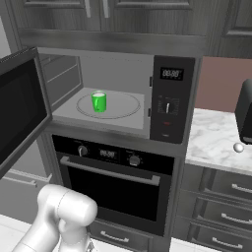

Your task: Pick the mug from the counter and place it inside the microwave. Then close the microwave.

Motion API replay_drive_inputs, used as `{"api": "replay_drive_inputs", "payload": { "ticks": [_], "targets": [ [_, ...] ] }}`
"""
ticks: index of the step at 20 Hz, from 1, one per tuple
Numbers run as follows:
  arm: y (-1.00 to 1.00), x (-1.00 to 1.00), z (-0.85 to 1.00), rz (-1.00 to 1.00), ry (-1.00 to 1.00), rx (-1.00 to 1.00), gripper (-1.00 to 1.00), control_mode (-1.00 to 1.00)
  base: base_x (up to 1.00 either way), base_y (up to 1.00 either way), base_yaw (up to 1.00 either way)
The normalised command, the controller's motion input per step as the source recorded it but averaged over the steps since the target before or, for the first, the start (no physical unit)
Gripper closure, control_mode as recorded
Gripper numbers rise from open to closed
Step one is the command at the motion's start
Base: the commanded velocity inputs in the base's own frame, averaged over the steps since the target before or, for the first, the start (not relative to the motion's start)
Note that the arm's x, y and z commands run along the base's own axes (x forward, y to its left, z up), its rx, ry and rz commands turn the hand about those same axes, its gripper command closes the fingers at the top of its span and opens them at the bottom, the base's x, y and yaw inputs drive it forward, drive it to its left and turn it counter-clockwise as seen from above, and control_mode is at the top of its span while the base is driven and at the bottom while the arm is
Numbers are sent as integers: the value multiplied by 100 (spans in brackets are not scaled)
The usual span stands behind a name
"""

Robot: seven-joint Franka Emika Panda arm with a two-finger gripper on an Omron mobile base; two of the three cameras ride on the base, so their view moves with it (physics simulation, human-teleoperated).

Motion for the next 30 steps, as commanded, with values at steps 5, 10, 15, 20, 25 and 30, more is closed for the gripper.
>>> {"api": "replay_drive_inputs", "payload": {
  "ticks": [5, 10, 15, 20, 25, 30],
  "targets": [
    [25, 22, -19, -1, 3, 0, -100, -100, 0, 0, 0],
    [19, 19, -7, -8, 0, 0, -100, -100, 0, 0, 0],
    [9, 18, -5, -13, 0, 0, -100, -100, 0, 0, 0],
    [0, 3, 0, -11, 0, 0, -100, -100, 0, 0, 0],
    [0, -2, 0, -2, 0, 0, -100, -100, 0, 0, 0],
    [-8, -1, 0, 0, 0, 0, -100, -100, 0, 0, 0]
  ]
}}
